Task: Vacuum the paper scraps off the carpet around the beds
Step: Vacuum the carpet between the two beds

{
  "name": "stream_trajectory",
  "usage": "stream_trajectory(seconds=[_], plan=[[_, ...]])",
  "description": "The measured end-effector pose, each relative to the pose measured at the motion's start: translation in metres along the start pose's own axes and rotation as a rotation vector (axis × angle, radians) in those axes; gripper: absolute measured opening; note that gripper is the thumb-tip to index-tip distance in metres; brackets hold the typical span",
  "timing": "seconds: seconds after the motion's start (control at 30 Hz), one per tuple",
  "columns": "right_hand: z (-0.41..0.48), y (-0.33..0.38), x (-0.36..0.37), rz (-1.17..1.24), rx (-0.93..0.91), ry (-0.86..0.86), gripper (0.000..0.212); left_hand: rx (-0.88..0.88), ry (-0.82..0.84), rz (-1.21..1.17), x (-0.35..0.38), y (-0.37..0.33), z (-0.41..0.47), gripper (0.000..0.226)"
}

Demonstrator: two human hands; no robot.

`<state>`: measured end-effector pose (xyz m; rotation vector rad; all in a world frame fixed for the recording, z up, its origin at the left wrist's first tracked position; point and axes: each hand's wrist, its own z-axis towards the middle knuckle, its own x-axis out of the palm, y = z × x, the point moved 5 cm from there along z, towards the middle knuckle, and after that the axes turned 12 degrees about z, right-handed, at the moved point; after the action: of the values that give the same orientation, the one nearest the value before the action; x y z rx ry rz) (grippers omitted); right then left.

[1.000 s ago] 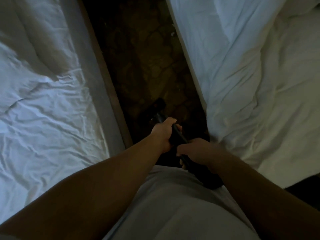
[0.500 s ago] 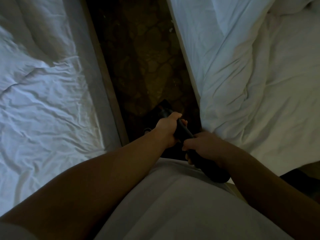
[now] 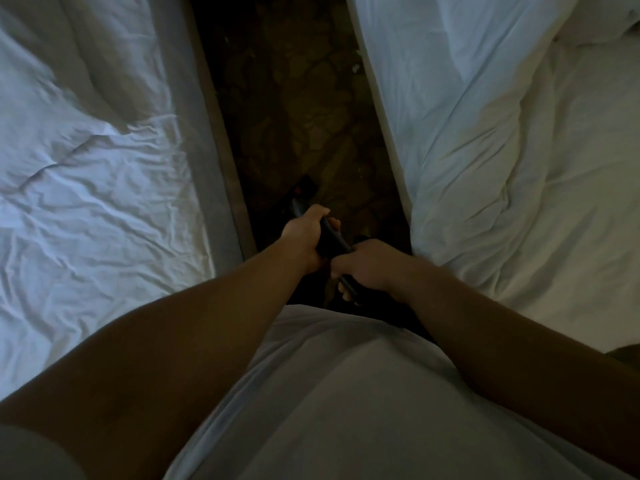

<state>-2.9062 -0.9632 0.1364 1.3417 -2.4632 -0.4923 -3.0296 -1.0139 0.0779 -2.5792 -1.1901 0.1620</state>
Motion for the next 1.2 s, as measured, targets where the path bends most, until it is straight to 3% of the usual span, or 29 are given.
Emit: stream_trajectory(seconds=[0.67,0.83,1.2], plan=[[0.079,0.085,0.121,0.105,-0.021,0.023,0.027,0.041,-0.088,0.033,-0.141,-0.093,0.048,0.009],[0.063,0.058,0.113,0.136,-0.009,-0.007,0.014,0.034,-0.036,0.086,-0.126,-0.068,0.043,0.018],[-0.002,-0.08,0.047,0.243,0.136,-0.053,0.019,-0.039,0.07,0.207,-0.025,0.06,0.012,0.021]])
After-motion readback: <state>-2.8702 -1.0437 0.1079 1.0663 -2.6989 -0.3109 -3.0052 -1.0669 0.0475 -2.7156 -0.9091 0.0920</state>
